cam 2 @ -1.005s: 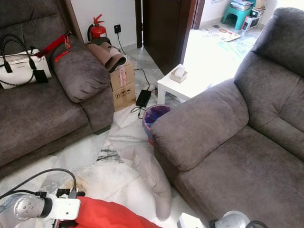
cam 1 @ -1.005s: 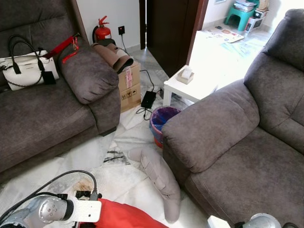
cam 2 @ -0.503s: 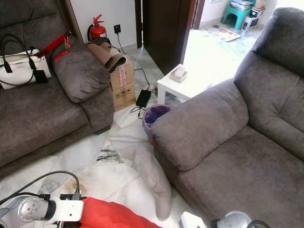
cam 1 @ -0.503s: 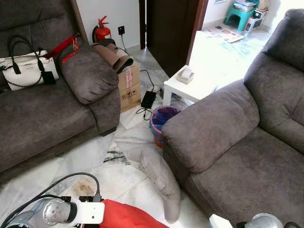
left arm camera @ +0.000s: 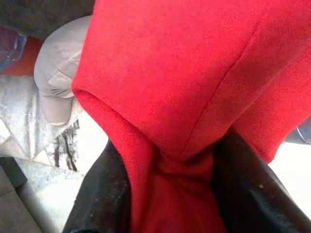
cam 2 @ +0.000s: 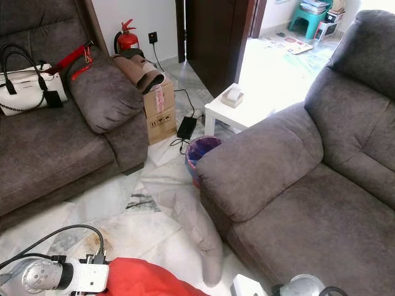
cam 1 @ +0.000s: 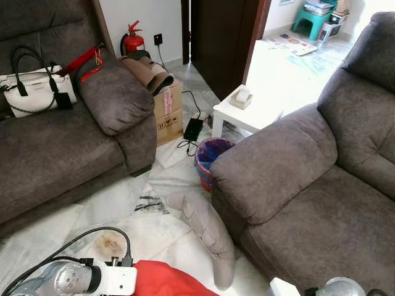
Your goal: Move the pillow to the sofa from floor
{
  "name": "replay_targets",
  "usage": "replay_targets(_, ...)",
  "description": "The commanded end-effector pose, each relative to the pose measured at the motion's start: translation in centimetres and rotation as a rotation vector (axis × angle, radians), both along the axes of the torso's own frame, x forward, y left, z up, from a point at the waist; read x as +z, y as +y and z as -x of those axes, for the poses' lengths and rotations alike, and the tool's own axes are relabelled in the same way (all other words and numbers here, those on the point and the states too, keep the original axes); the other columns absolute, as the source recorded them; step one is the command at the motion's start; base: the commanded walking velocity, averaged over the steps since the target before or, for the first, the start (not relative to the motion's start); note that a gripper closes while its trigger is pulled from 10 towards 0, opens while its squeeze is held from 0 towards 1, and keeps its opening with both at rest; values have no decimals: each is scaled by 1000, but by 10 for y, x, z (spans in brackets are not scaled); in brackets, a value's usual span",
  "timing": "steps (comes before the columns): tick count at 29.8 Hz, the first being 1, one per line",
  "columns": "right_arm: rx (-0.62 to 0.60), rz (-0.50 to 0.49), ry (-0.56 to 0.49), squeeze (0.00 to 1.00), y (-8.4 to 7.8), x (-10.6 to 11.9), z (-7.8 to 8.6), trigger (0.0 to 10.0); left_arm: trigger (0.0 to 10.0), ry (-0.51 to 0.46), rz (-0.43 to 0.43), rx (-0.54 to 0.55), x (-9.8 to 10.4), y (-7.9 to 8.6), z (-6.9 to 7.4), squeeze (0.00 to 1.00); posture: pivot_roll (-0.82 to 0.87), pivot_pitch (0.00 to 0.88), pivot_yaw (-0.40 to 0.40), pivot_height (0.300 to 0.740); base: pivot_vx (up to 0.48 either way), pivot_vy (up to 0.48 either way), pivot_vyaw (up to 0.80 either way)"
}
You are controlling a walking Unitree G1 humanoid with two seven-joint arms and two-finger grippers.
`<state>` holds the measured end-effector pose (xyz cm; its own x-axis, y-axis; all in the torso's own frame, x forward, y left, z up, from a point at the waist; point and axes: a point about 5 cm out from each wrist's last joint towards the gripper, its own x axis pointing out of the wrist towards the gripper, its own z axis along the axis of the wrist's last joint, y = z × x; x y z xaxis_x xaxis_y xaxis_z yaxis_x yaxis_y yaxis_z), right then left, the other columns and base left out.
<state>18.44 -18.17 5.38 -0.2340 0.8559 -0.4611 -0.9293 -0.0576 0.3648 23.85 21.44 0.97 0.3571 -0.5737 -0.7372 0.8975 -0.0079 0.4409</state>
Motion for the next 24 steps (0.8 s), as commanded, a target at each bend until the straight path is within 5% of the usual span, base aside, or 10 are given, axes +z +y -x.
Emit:
replay_targets(1, 29, -58, -22, 0, 7, 5, 1, 10000, 0, 7, 42, -32, -2, -9, 6, 0, 12, 139, 12, 740, 0, 0, 0)
replay_targets(18, -76, -96, -108, 0, 20, -1, -13, 10000, 0, -34, 169, 71, 4, -19, 3, 0, 32, 148, 16, 740, 0, 0, 0)
replay_targets(24, -476, -32, -295, 0, 20, -18, -48, 10000, 0, -143, 440, 422, 25, -23, -22, 0, 42, 149, 14, 740, 0, 0, 0)
